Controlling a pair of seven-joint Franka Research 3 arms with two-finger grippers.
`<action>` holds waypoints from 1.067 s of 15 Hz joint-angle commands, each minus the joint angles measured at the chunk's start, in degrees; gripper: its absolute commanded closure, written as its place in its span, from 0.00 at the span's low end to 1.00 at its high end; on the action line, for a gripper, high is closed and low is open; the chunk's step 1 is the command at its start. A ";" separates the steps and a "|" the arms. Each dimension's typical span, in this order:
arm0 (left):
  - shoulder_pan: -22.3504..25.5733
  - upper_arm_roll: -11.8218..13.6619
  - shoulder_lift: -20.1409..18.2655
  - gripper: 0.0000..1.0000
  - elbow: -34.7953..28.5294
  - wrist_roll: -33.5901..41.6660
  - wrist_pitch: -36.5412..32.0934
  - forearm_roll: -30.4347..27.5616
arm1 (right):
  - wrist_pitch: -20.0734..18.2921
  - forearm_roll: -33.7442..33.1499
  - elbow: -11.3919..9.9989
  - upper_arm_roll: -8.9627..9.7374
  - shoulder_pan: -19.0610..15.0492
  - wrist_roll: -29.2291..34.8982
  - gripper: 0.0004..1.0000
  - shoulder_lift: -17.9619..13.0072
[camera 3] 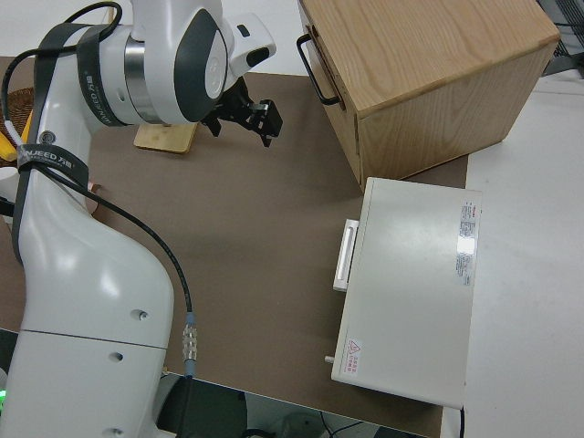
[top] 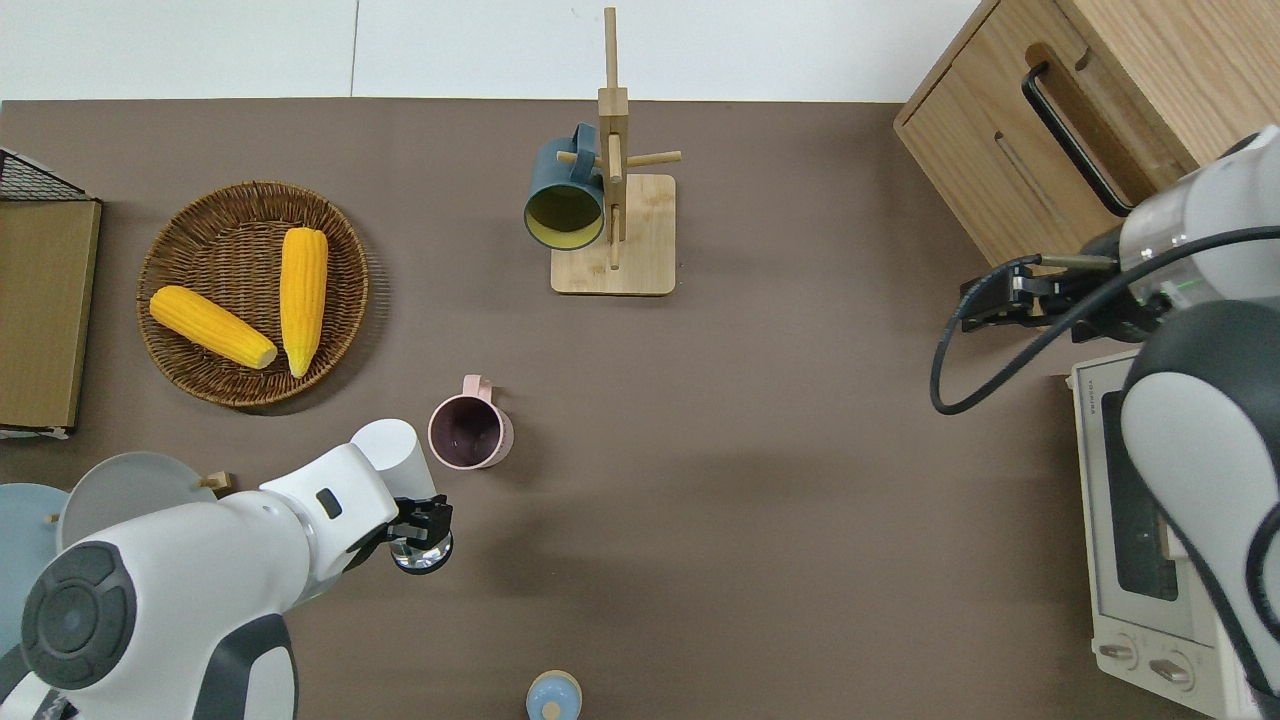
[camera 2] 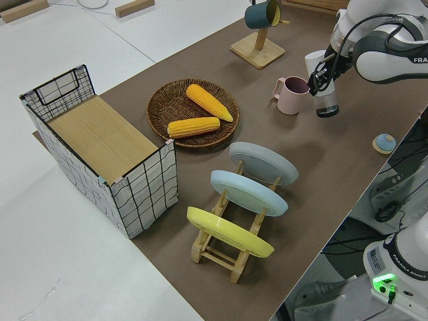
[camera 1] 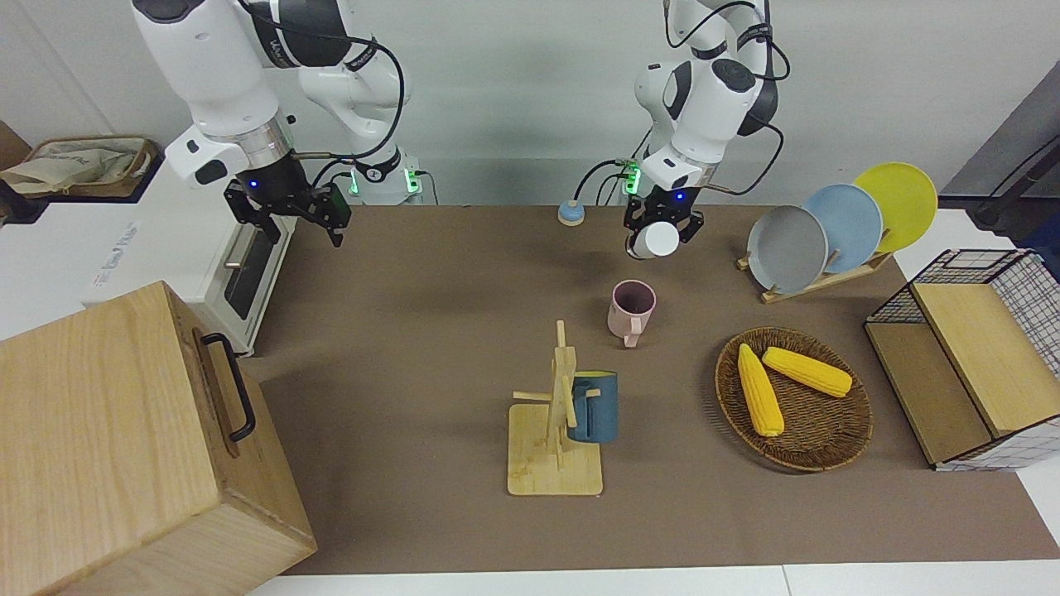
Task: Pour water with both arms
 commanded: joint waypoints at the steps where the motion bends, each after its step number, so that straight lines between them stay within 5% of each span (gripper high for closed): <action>1: -0.43 -0.62 0.49 1.00 -0.28 -0.14 1.09 0.17 | -0.16 -0.68 -1.64 0.99 -2.00 -3.02 0.01 -1.58; 6: 0.19 -1.42 3.04 1.00 0.42 -1.10 0.04 1.13 | -0.69 0.47 -1.03 1.08 -3.23 -2.41 0.01 -1.23; 10: 0.36 -1.33 6.20 1.00 4.02 -3.82 -4.96 5.00 | -0.87 0.55 3.98 1.26 -2.80 -2.58 0.01 -1.31; 16: 0.45 -0.71 10.60 1.00 11.23 -5.22 -14.89 8.34 | -0.78 0.73 4.07 2.66 -2.44 -2.58 0.01 -1.40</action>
